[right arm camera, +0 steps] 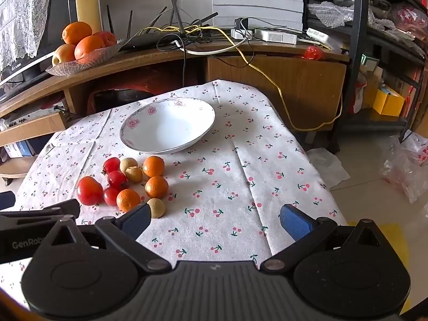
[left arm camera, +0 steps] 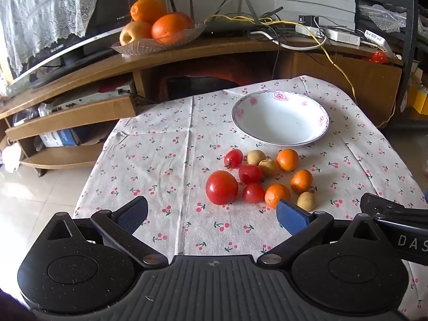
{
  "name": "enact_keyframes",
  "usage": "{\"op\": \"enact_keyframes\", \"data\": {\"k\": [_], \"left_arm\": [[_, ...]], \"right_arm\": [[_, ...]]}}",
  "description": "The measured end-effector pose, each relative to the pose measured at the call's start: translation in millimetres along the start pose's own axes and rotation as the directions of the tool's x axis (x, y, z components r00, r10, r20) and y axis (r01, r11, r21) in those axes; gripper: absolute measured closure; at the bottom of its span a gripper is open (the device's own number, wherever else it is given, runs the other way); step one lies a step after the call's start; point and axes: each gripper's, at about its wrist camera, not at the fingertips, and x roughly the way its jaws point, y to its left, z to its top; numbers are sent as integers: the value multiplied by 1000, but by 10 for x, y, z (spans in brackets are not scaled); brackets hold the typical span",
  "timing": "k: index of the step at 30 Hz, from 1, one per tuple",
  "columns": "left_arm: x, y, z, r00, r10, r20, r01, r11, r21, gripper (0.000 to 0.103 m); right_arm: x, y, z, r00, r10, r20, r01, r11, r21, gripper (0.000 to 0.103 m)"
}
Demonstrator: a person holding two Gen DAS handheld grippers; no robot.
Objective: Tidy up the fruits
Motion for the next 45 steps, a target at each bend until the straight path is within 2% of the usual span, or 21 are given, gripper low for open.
{"op": "enact_keyframes", "data": {"k": [10,45], "left_arm": [[76,-10,-7,1000,15,-26,-15,1000,-1,0],[127,-20,6,999,30,-44,-30,999,13,2]], "right_arm": [[62,-2,11,1000,7,-18,-7,1000,10,0],[121,20,4,1000,10,-29,-10,1000,12,1]]}}
